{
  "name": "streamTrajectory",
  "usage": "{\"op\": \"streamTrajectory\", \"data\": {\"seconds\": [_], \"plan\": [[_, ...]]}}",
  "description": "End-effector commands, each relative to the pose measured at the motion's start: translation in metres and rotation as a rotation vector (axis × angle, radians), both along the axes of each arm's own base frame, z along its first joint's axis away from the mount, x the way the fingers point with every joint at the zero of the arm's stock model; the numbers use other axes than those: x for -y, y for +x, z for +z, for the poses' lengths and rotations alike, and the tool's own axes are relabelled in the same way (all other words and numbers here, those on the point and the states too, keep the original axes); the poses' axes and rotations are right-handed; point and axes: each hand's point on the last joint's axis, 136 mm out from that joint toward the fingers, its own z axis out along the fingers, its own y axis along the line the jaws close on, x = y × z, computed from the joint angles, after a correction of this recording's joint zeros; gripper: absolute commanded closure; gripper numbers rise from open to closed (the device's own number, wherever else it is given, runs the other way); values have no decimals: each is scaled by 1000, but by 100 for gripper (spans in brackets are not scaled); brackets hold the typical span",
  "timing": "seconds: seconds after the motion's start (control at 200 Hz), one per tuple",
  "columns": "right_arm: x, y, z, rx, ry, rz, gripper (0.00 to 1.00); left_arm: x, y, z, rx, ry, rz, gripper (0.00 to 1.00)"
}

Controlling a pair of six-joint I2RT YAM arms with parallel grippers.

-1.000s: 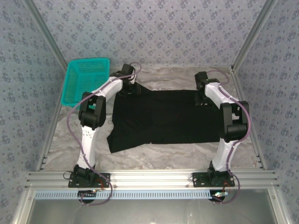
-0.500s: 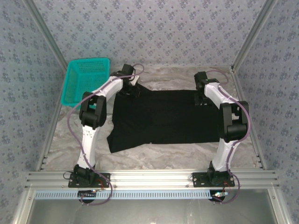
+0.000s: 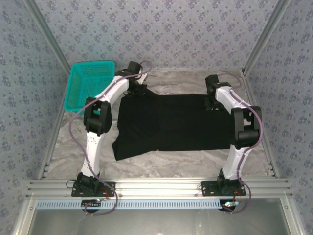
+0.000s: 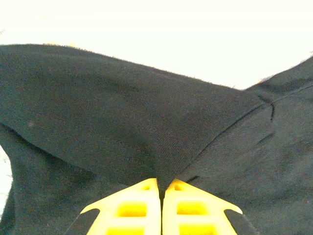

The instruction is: Fold the inside-out t-shirt

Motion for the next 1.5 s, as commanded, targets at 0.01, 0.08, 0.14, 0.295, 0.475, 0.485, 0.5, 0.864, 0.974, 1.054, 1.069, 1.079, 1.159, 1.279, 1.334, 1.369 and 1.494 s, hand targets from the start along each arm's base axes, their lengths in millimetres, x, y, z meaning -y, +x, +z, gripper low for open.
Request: {"op": "streamTrajectory", "data": {"seconds": [0.01, 0.08, 0.14, 0.295, 0.475, 0.485, 0.5, 0.864, 0.974, 1.054, 1.069, 1.079, 1.159, 1.279, 1.334, 1.369, 1.494], "plan": [[19, 6, 27, 63, 1, -54, 49, 2, -10, 46, 48, 10, -30, 96], [25, 8, 32, 76, 7, -67, 49, 1, -10, 49, 61, 23, -30, 96], [31, 9, 34, 83, 2, -79, 49, 0, -9, 51, 68, 32, -26, 96], [55, 15, 37, 108, 15, -139, 48, 0, -6, 55, 83, 40, -22, 96], [73, 35, 43, 181, 102, -181, 45, -2, -4, 52, 81, 60, -22, 96], [73, 36, 42, 184, 106, -182, 44, -1, -3, 53, 83, 60, -23, 96], [73, 39, 42, 188, 112, -181, 44, -1, -3, 52, 82, 59, -23, 96], [91, 105, 1, 258, 270, -309, 45, 2, -3, 55, 87, 42, -31, 96], [97, 114, -17, 218, 286, -349, 46, 3, -3, 54, 84, 36, -32, 96], [100, 116, -29, 189, 286, -362, 46, 4, -3, 53, 84, 34, -32, 96], [101, 116, -31, 185, 287, -366, 46, 4, -3, 52, 82, 34, -33, 96], [102, 116, -32, 182, 287, -369, 46, 4, -3, 53, 83, 34, -33, 96], [103, 115, -40, 165, 316, -383, 46, 4, -4, 52, 80, 34, -32, 97], [101, 114, -49, 154, 374, -404, 48, 4, -4, 51, 80, 37, -32, 97], [99, 115, -52, 153, 404, -405, 50, 4, -4, 51, 79, 36, -33, 97], [97, 116, -55, 153, 423, -406, 52, 3, -3, 50, 78, 38, -31, 97], [94, 118, -61, 150, 452, -405, 62, 4, -4, 49, 76, 36, -32, 97]]}}
